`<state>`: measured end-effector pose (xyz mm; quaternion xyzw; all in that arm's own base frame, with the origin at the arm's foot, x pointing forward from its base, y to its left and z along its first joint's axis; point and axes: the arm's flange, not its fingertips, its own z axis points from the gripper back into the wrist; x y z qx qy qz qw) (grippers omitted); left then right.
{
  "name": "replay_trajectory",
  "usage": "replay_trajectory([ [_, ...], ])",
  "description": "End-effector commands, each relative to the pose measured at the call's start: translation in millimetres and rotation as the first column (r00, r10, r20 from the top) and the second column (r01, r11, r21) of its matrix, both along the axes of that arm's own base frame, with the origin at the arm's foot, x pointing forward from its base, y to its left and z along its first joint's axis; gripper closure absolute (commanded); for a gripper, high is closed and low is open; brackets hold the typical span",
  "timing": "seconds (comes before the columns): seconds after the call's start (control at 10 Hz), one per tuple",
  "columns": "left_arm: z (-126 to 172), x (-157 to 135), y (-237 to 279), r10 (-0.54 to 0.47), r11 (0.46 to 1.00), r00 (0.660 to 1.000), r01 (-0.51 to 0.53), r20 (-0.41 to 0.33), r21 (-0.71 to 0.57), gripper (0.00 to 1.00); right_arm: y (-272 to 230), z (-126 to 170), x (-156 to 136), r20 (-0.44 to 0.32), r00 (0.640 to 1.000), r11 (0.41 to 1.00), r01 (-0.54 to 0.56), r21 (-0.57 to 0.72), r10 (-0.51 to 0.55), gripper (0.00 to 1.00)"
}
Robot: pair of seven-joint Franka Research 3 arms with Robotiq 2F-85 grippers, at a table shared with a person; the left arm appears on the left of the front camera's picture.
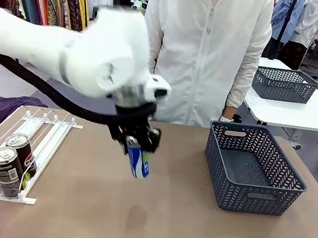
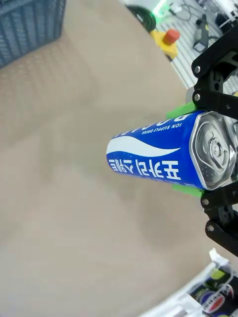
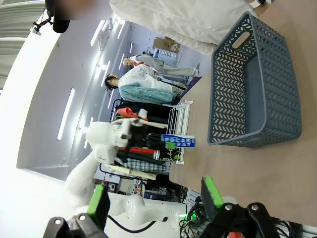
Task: Retrieve and store the cans from the dispenser.
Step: Pick up one can from the Automatic Can Dispenser and place it in the middle of the table.
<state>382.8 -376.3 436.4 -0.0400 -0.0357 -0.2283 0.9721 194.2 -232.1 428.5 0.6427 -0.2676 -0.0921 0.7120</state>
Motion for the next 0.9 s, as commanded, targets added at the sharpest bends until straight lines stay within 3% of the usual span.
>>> replay_trajectory([
  [0.0,-23,5,-26,-0.015,0.999,0.999,0.014,0.028,0.043,1.00,1,3,2,0.030,1.000,1.000,0.009,0.011,-0.009,0.00],
  [0.2,-60,6,-37,-0.046,0.993,0.997,0.040,0.057,0.113,1.00,1,3,2,0.030,1.000,1.000,0.009,0.011,-0.009,0.00],
  [0.5,-57,11,-38,-0.037,0.991,0.999,0.037,0.000,0.125,1.00,1,3,2,0.030,1.000,1.000,0.009,0.011,-0.009,0.00],
  [0.8,-61,11,-38,-0.042,0.989,0.999,0.042,-0.009,0.139,0.97,1,3,2,0.030,1.000,1.000,0.009,0.011,-0.009,0.00],
])
